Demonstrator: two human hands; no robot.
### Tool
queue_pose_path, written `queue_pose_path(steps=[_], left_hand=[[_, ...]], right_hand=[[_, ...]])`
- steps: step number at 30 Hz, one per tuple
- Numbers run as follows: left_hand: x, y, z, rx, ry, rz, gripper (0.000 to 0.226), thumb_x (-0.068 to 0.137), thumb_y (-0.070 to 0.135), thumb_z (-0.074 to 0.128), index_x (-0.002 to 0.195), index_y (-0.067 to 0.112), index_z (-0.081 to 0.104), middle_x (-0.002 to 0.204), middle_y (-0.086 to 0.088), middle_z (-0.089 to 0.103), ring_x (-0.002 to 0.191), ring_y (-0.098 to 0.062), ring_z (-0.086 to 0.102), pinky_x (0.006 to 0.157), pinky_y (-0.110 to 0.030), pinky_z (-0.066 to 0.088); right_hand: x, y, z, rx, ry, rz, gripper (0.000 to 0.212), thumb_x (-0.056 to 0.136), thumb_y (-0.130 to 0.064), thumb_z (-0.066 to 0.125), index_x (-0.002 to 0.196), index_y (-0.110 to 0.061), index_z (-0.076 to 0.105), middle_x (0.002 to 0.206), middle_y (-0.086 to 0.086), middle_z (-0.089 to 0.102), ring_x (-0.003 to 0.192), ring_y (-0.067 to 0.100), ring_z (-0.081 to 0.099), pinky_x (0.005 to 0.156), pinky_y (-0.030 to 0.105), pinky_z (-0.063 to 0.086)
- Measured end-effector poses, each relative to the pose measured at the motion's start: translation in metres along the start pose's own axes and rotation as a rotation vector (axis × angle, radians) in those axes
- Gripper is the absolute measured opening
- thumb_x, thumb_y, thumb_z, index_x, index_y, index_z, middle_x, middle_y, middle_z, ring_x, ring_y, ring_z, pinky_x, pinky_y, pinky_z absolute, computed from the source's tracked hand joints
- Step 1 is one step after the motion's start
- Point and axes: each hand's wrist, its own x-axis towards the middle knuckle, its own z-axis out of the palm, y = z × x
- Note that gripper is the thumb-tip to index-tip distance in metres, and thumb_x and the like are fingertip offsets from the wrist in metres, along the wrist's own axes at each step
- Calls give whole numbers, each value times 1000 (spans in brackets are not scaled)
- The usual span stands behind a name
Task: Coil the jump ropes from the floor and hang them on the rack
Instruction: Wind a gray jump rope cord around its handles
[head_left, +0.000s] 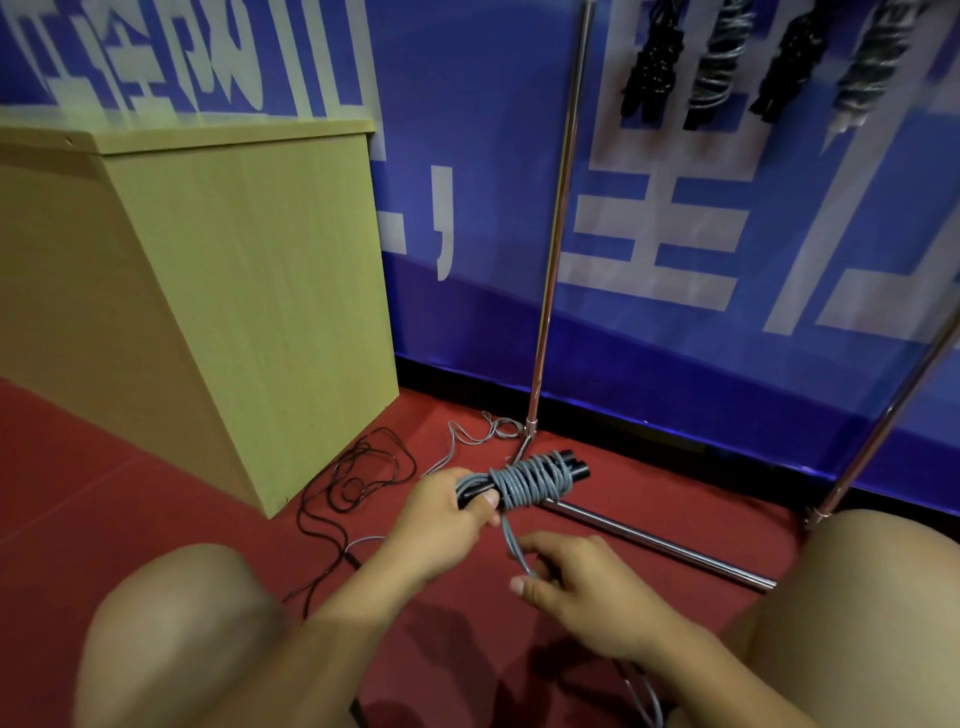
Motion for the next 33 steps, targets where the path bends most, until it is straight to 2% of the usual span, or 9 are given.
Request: queue_pose_path(steps=[3,7,11,16,19,22,28,30,33], left_hand=[[2,-6,1,296,91,44,10,93,26,62,87,20,67,77,7,71,73,-12,65,70,-31,48],[5,-13,7,432,98,64,13,93,32,62,103,24,64,87,3,70,86,-21,65,75,-34,51],[8,-16,10,555,71,74,15,93,35,62,95,20,63,89,-2,68,87,-27,63,75,-39,51],[7,-14,13,635,-23,69,24,84,36,70,74,22,54,78,-1,63,75,-25,60,61,-32,40],[2,-13,13,574,-166,123,19,82,35,70,77,19,62,75,2,64,70,-20,59,60,-33,43],[-2,-13,11,467,-327,215,13,87,31,66,90,19,67,81,1,69,77,-17,63,71,-36,50],[-6,-2,7,180,-504,187,5,94,17,59,91,19,63,78,9,58,70,-5,52,71,-25,44],[-4,-1,3,11,-508,179,6,93,17,58,94,14,63,78,5,59,71,-8,54,72,-26,45],[-3,-2,3,-153,-469,197,10,94,15,59,101,15,65,82,2,61,74,-11,55,71,-24,48]], right_hand=[[-1,-2,-1,-5,-9,-35,31,89,-39,62,120,-31,62,65,-26,54,60,3,48,58,15,34],[-1,1,-2,-25,31,-29,21,90,-37,58,110,-31,63,62,-17,52,58,3,46,60,21,38],[0,8,-6,-157,95,22,20,92,-45,50,99,-30,60,68,-14,56,68,8,56,69,36,48],[1,13,-11,-302,188,173,30,96,-53,44,99,-26,57,98,-5,69,97,25,63,74,38,49],[3,9,-15,-267,226,229,27,97,-48,47,96,-25,61,97,-3,69,96,25,62,72,35,43],[4,7,-17,-226,264,232,26,96,-48,51,93,-26,63,94,-4,66,93,21,61,72,35,43],[7,15,-20,-43,306,267,34,87,-54,62,71,-25,58,59,-9,55,57,2,48,56,24,37],[9,11,-24,163,265,310,37,89,-51,61,67,-21,57,54,-9,54,51,0,44,55,23,38],[6,1,-32,712,78,405,37,93,-45,56,76,-13,61,65,3,62,56,12,54,54,26,45]])
